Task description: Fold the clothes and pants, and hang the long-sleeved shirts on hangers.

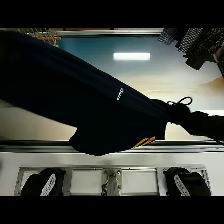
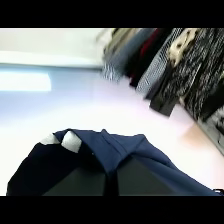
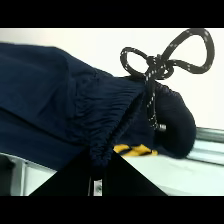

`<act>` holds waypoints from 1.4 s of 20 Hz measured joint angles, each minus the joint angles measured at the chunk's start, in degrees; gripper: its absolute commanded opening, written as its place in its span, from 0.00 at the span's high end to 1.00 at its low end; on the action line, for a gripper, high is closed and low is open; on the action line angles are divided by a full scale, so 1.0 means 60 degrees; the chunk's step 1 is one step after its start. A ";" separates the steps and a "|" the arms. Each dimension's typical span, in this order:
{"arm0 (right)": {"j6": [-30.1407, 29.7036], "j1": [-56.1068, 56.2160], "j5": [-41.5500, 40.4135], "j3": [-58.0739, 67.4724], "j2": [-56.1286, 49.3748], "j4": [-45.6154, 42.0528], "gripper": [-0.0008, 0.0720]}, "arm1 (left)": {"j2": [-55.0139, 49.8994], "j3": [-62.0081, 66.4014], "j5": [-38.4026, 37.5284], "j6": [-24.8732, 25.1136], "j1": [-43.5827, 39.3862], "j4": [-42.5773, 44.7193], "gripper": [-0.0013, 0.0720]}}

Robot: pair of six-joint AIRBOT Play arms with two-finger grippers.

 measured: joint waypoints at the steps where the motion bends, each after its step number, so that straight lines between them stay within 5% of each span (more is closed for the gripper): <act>1: -0.0222 0.0000 0.0000 -0.0197 -0.0444 -0.0157 0.97 | -0.0630 0.0000 -0.0018 0.0095 -0.0171 0.0029 0.97; 13: -0.1220 -0.0007 -0.2619 0.0106 -0.5643 -0.2561 0.97 | -0.6291 0.0015 0.1373 0.0634 -0.1348 0.0178 0.97; 19: -0.1253 0.0040 -0.3155 -0.0342 -0.5967 -0.2659 0.97 | -0.6033 -0.1829 0.1235 0.0685 -0.1253 0.0823 0.97; 28: -0.1140 0.0127 -0.4532 -0.2991 -0.6022 -0.2947 0.97 | -0.5213 -0.6634 0.2809 0.0987 -0.2084 0.1235 0.97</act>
